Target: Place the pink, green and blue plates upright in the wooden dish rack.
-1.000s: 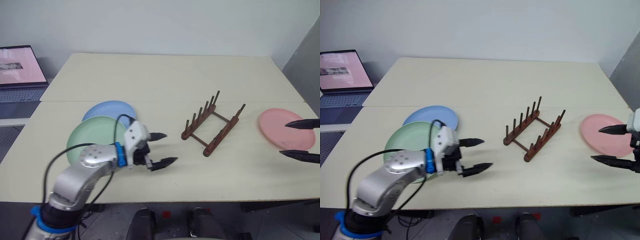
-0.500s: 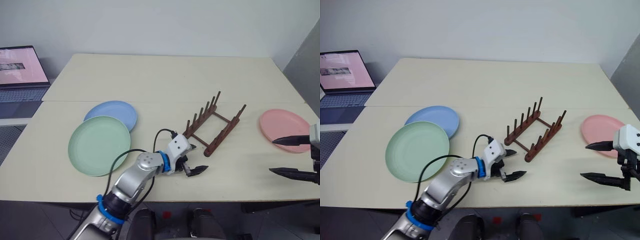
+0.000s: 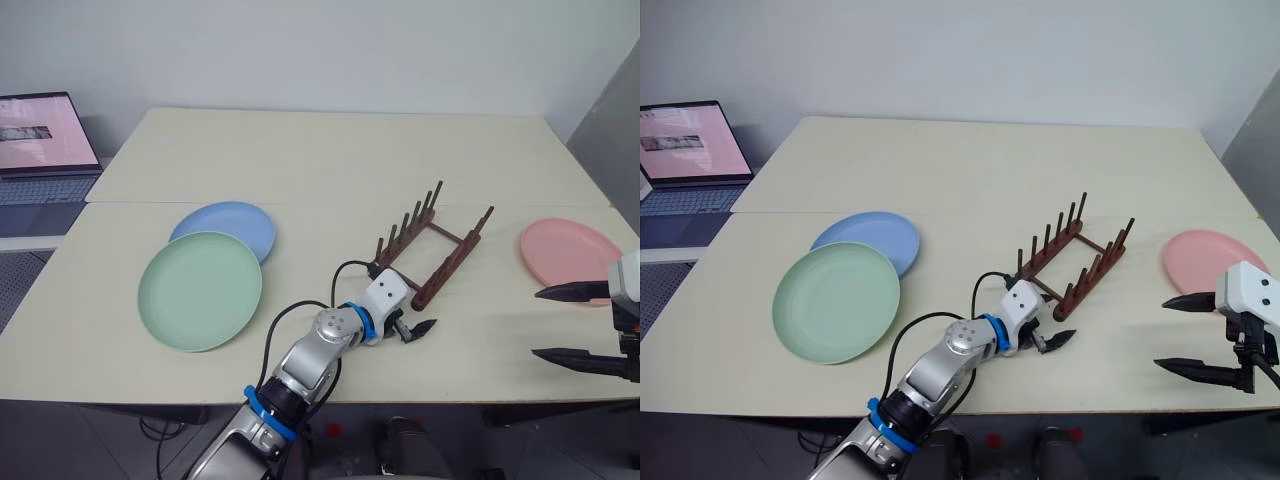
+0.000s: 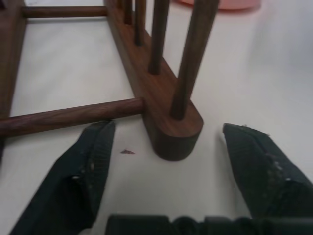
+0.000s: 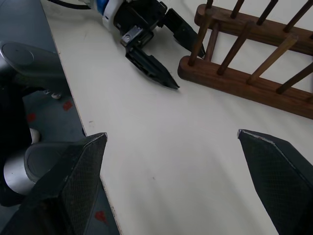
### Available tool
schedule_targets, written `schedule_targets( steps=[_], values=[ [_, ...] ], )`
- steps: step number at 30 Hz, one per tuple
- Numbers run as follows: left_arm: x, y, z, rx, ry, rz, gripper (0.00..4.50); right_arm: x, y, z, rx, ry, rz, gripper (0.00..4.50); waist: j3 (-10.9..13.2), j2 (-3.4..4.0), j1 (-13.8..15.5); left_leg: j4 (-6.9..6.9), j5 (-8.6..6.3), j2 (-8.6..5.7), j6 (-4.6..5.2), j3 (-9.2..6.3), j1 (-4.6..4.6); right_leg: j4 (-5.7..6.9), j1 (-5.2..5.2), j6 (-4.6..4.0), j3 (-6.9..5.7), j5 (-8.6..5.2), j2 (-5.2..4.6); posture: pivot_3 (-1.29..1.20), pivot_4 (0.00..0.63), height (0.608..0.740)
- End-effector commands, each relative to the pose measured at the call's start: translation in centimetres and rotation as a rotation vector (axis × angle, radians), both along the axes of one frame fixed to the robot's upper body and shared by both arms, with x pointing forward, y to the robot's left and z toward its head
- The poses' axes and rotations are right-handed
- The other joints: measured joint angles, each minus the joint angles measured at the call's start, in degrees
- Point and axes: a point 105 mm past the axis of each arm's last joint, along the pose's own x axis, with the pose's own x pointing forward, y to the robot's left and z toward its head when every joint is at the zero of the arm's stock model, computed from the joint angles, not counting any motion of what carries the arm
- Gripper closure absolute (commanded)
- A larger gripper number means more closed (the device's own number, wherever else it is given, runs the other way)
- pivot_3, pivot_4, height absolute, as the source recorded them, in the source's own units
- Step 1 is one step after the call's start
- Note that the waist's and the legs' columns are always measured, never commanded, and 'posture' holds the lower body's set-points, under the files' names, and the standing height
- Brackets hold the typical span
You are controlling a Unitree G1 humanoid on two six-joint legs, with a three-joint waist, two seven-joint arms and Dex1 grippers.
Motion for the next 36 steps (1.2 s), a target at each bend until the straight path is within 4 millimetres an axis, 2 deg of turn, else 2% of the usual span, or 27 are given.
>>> schedule_targets(
  steps=[1,7,9,14,18,22,31,36],
  values=[
    [0.5,-0.3,0.4,-0.004,-0.033,0.019,1.68,-0.1,0.3,0.7,-0.004,-0.036,0.011,0.0,0.0,0.0,0.0,0.0,0.0,0.0,0.0,-0.01,0.0,0.0,0.0,0.0,0.0,0.0,0.0,0.0,0.15,0.738],
    [1.5,0.1,0.6,0.0,-0.069,0.071,3.32,0.0,0.4,0.7,-0.004,-0.038,0.011,0.0,0.02,-0.04,0.0,-0.01,0.0,0.0,0.0,0.0,0.0,0.0,0.0,0.0,0.0,0.0,0.0,0.0,0.15,0.738],
    [2.0,1.1,0.8,-0.003,-0.091,0.104,3.46,0.1,0.5,0.6,-0.001,-0.04,0.011,0.0,0.02,-0.04,-0.01,-0.01,0.0,0.01,0.0,-0.01,0.0,0.01,0.0,0.0,-0.02,0.0,0.0,0.0,0.15,0.738],
    [2.2,3.3,1.7,-0.022,-0.138,0.086,3.46,0.1,0.5,0.6,0.002,-0.044,0.007,0.0,0.01,-0.02,-0.5,-0.07,0.0,0.04,0.0,-0.01,0.02,0.0,-0.03,-0.01,-0.01,-0.01,0.03,0.0,0.15,0.738],
    [1.3,4.3,2.4,-0.018,-0.169,-0.027,3.46,-0.1,0.5,0.5,0.001,-0.038,0.004,0.0,-0.04,0.07,-0.85,-0.18,0.0,0.11,0.0,-0.01,0.07,0.04,-0.05,-0.01,-0.07,-0.01,0.12,0.0,0.15,0.738],
    [0.1,5.1,2.5,0.06,-0.214,-0.264,3.46,-0.6,0.4,0.3,-0.01,-0.006,-0.001,0.0,-0.04,0.08,-0.61,-0.19,0.0,0.1,0.0,0.01,0.0,0.01,-0.06,-0.02,-0.17,-0.02,0.11,0.0,0.15,0.738],
    [0.7,4.5,2.3,0.136,-0.219,-0.469,3.46,-1.3,1.1,-1.4,-0.027,0.026,-0.019,0.0,-0.02,0.03,0.11,-0.13,0.0,0.06,0.0,0.0,-0.2,-0.09,-0.09,-0.05,-0.27,-0.05,0.04,0.0,0.15,0.738],
    [2.3,3.9,2.4,0.159,-0.211,-0.478,3.46,-1.0,0.9,-2.3,-0.043,0.015,-0.07,0.0,-0.01,0.02,0.13,-0.12,0.0,0.06,0.0,-0.01,-0.25,-0.07,-0.13,0.0,-0.37,-0.02,0.05,0.0,0.15,0.738]
  ],
)
